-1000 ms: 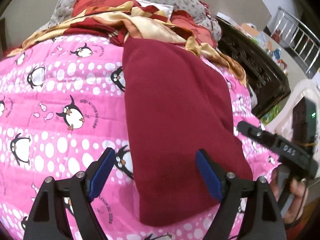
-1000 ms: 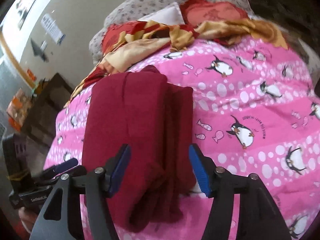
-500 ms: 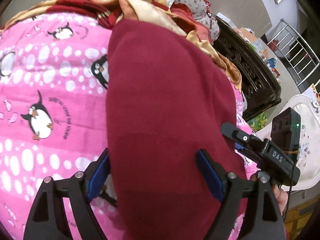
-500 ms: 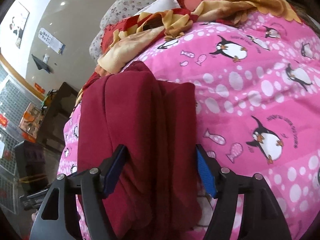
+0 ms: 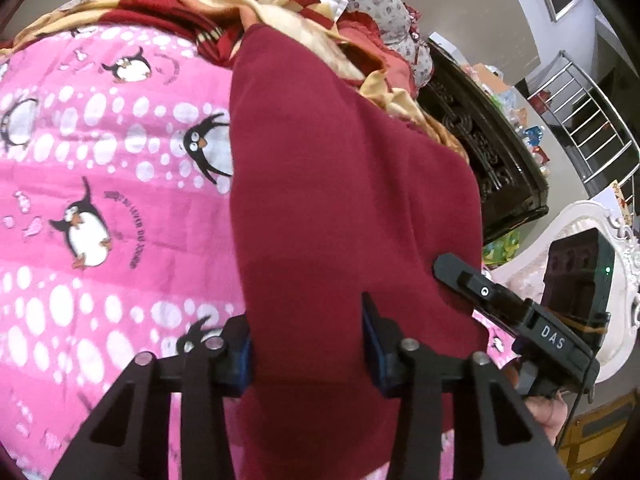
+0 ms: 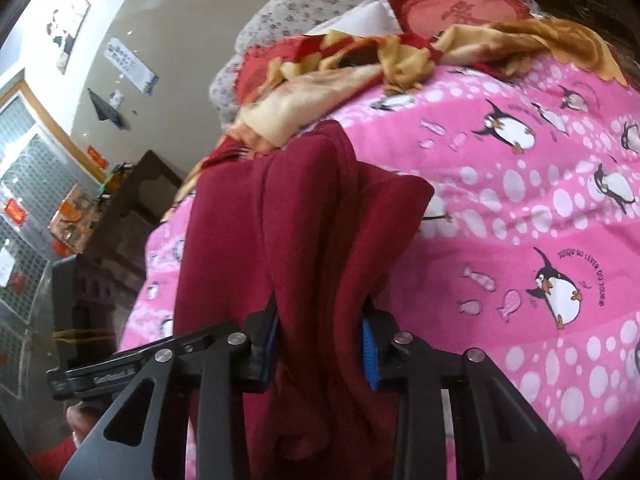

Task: Fold small clothes

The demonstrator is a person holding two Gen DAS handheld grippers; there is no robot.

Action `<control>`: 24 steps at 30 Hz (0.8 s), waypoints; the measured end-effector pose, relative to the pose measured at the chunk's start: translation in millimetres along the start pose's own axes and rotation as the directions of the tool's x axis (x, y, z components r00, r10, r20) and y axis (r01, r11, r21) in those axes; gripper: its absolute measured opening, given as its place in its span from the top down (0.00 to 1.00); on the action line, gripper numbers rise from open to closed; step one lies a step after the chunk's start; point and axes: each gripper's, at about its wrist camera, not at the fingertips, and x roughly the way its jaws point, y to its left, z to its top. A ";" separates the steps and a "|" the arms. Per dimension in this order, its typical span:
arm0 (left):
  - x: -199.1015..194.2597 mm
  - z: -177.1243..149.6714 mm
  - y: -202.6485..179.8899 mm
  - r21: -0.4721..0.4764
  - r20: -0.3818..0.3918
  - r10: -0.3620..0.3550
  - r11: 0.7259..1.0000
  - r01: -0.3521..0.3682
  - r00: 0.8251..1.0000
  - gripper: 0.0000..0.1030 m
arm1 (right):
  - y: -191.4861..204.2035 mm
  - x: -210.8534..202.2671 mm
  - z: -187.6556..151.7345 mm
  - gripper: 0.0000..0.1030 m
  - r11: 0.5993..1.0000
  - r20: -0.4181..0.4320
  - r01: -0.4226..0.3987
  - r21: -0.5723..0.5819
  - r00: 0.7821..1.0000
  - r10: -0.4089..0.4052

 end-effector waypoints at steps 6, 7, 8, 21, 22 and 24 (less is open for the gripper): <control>-53.5 -16.1 1.1 0.011 -0.032 0.020 1.000 -0.020 0.999 0.56 | 27.8 -20.9 -11.3 0.62 0.996 -0.066 -0.063 0.058 0.996 0.067; -63.5 -20.8 3.7 0.011 -0.041 0.031 0.999 -0.030 0.999 0.56 | 31.9 -23.4 -16.1 0.62 0.993 -0.084 -0.094 0.074 0.991 0.101; -70.9 -26.3 6.9 0.010 -0.053 0.047 0.999 -0.046 0.997 0.55 | 34.5 -24.9 -21.1 0.62 0.989 -0.096 -0.116 0.088 0.988 0.125; -79.2 -74.5 37.6 0.043 0.024 0.291 0.955 -0.292 0.956 0.30 | 62.1 -23.0 -70.6 0.51 0.993 -0.118 0.096 -0.062 0.988 -0.103; -83.1 -76.8 36.7 0.057 0.043 0.306 0.950 -0.308 0.951 0.28 | 71.4 -30.8 -70.0 0.51 0.992 -0.099 0.087 -0.095 0.990 -0.096; -86.6 -80.2 31.9 0.075 0.067 0.318 0.943 -0.323 0.946 0.26 | 93.1 -42.5 -72.9 0.52 0.986 -0.091 0.029 -0.162 0.995 -0.044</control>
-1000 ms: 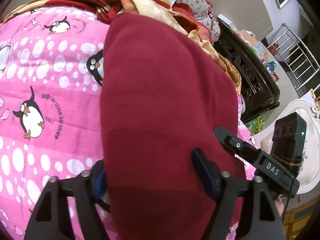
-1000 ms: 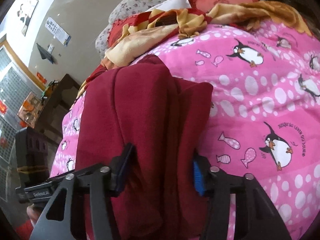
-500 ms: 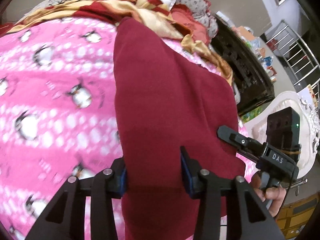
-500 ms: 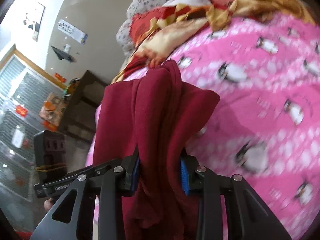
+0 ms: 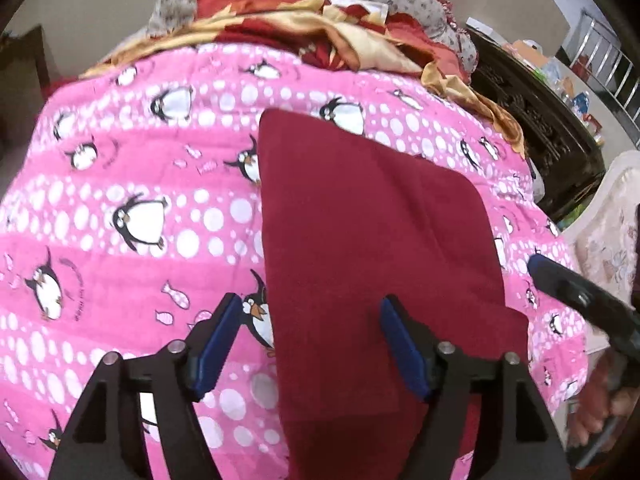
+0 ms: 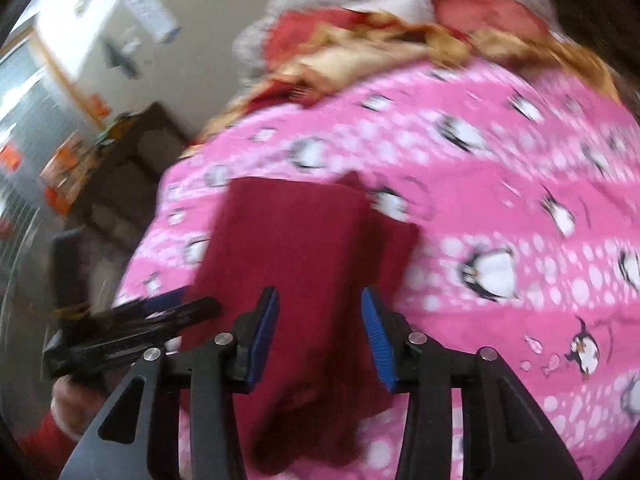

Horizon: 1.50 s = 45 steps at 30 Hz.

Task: Fold small clothes

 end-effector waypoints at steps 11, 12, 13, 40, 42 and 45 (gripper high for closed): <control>-33.3 -15.6 -12.8 0.034 0.146 0.100 0.994 -0.106 0.984 0.25 | 20.2 31.5 -52.7 0.84 0.963 -0.052 0.184 -0.196 0.979 -0.197; -35.6 -15.9 -13.7 0.036 0.152 0.103 0.993 -0.110 0.983 0.25 | 20.0 28.6 -52.6 0.84 0.966 -0.047 0.177 -0.186 0.981 -0.189; -40.7 -17.2 -14.8 0.037 0.165 0.107 0.993 -0.114 0.981 0.25 | 20.6 24.4 -51.4 0.84 0.969 -0.038 0.174 -0.177 0.982 -0.183; -123.9 -45.3 -38.5 0.044 0.369 0.120 0.988 -0.146 0.922 0.25 | 74.6 -43.2 -56.3 0.40 0.954 0.147 0.281 -0.104 0.953 -0.264; -126.1 -47.0 -40.1 0.045 0.374 0.117 0.988 -0.144 0.920 0.25 | 75.8 -45.2 -56.7 0.40 0.953 0.151 0.286 -0.104 0.951 -0.269; -127.9 -48.0 -42.2 0.049 0.376 0.115 0.988 -0.144 0.919 0.25 | 75.6 -48.5 -57.2 0.39 0.953 0.158 0.288 -0.098 0.950 -0.271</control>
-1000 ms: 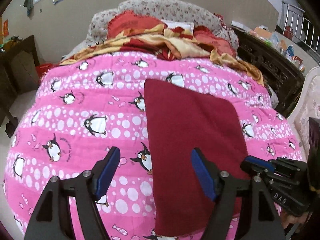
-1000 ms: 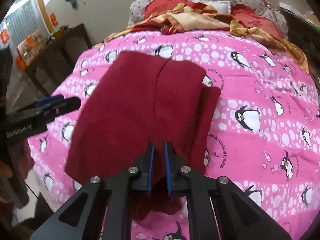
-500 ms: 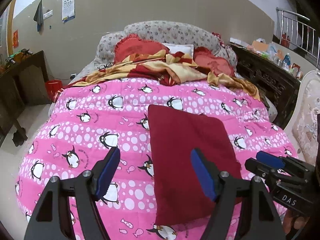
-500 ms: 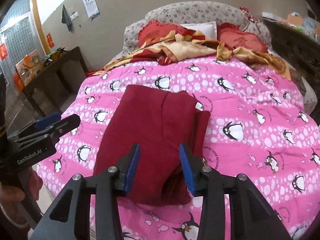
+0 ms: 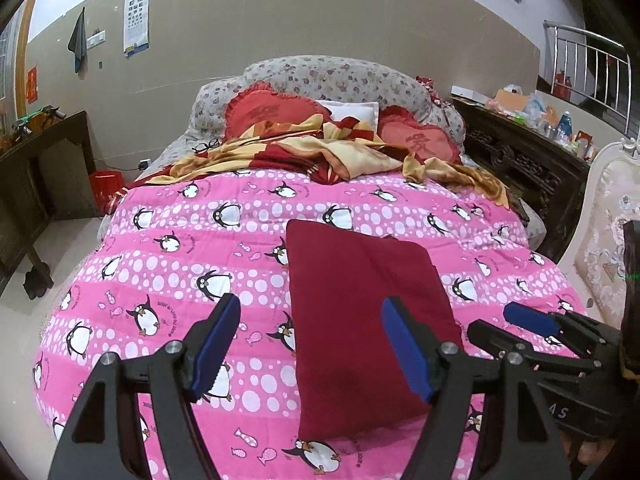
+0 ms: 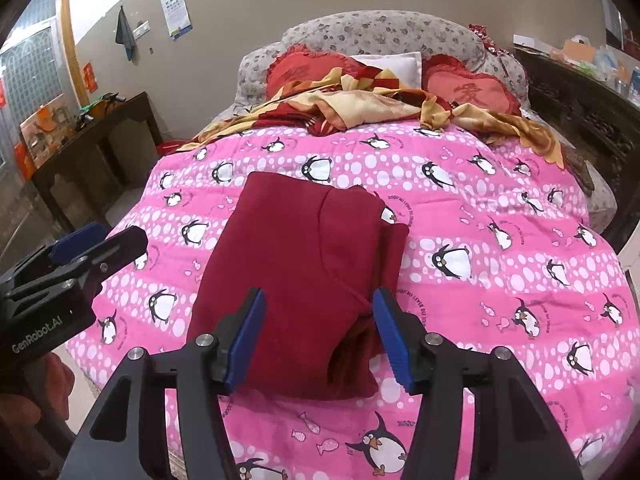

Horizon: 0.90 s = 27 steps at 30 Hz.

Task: Fold small clothes

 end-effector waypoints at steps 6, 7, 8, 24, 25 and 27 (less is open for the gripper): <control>-1.8 -0.6 -0.6 0.001 0.004 0.000 1.000 0.000 1.000 0.25 | -3.4 -2.0 -0.8 0.39 1.000 -0.002 -0.003 0.011 1.000 0.004; -1.8 -0.7 -0.8 0.002 0.002 0.000 1.000 0.000 1.000 0.25 | -3.3 -1.8 -1.1 0.39 1.000 -0.004 -0.005 0.012 1.000 0.005; -2.1 -0.8 -0.8 0.002 0.001 0.000 1.000 0.000 1.000 0.25 | -3.2 -1.5 -1.3 0.39 1.000 -0.006 -0.007 0.013 1.000 0.007; 1.5 -1.7 -0.3 -0.003 -0.011 0.001 1.000 -0.001 1.000 0.25 | -1.6 6.1 0.4 0.39 1.000 -0.028 -0.011 0.025 1.000 0.012; 3.1 -1.3 0.0 -0.002 -0.012 0.002 1.000 -0.002 1.000 0.25 | -1.3 7.4 0.5 0.39 1.000 -0.031 -0.011 0.025 0.999 0.012; 7.5 -0.5 1.8 -0.003 -0.018 0.000 1.000 0.000 1.000 0.25 | -0.9 9.7 0.6 0.39 1.000 -0.035 -0.012 0.024 0.999 0.012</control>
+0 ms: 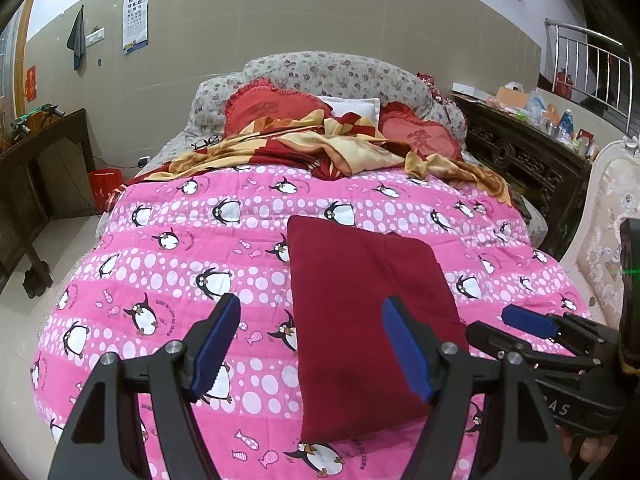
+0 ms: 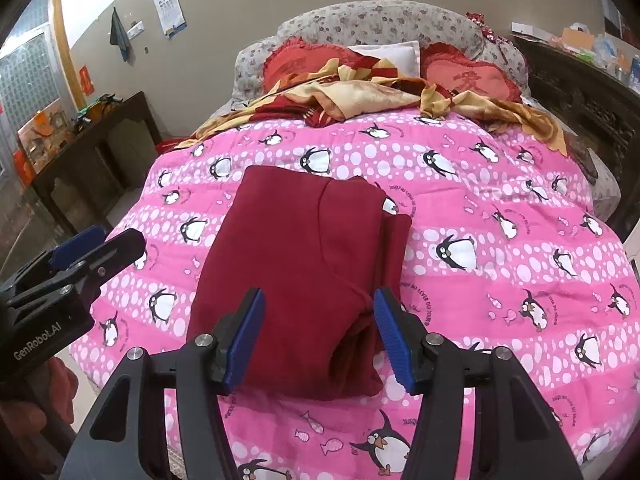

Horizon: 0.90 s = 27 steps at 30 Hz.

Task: Fold small clothes

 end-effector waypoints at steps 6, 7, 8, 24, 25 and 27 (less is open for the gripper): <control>8.1 0.4 2.2 -0.001 -0.010 0.002 1.000 -0.002 1.000 0.25 | -0.5 5.3 1.0 0.39 1.000 -0.006 -0.003 0.005 1.000 0.003; 8.3 0.5 2.3 -0.001 -0.009 0.002 1.000 -0.002 1.000 0.25 | -0.8 6.5 1.3 0.39 1.000 -0.009 -0.005 0.008 1.000 0.005; 9.5 0.4 2.4 -0.003 -0.010 0.003 1.000 -0.003 1.000 0.25 | -1.0 7.4 1.1 0.39 1.000 -0.010 -0.005 0.010 1.000 0.005; 20.9 -1.2 4.4 -0.005 -0.024 0.007 1.000 -0.007 1.000 0.25 | -2.6 20.1 -0.9 0.39 1.000 -0.037 -0.011 0.022 0.999 0.012; 20.8 -1.1 4.4 -0.005 -0.024 0.007 1.000 -0.007 1.000 0.25 | -2.7 20.7 -0.7 0.39 1.000 -0.038 -0.012 0.022 0.999 0.013; 22.3 -1.8 5.7 -0.008 -0.025 0.003 1.000 -0.003 1.000 0.25 | -2.6 21.4 -0.2 0.39 1.000 -0.039 -0.012 0.021 0.999 0.013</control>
